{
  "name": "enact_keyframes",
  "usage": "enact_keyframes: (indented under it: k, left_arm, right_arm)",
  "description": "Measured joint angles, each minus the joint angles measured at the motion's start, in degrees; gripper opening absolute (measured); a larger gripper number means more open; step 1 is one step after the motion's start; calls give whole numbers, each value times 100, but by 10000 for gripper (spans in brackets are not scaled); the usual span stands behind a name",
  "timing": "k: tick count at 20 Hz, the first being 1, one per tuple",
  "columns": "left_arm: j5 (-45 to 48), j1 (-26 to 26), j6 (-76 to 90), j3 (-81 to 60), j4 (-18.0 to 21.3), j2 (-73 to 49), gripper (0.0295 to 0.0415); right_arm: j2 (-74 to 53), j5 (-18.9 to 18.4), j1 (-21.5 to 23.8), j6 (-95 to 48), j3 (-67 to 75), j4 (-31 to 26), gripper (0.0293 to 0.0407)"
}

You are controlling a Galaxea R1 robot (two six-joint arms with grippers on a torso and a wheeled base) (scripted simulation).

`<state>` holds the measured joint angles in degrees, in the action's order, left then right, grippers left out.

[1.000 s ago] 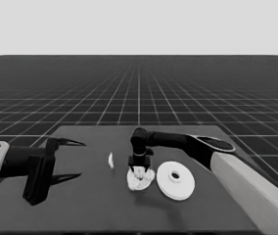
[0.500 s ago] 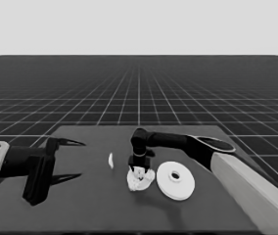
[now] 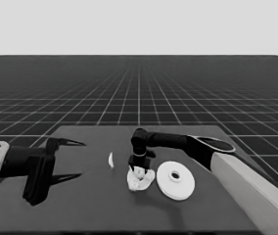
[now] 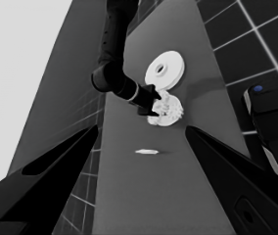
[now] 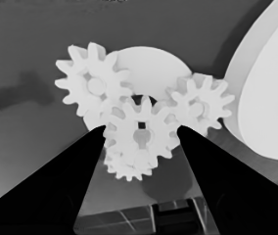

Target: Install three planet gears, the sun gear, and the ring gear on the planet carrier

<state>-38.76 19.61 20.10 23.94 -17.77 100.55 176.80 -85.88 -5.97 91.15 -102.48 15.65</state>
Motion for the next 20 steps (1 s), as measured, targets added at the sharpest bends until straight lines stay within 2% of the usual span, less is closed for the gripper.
enact_keyframes:
  k: [20]
  left_arm:
    - [0, 0, 0, 0, 0, 0, 385]
  right_arm:
    - [0, 0, -2, 1200, 0, 0, 310]
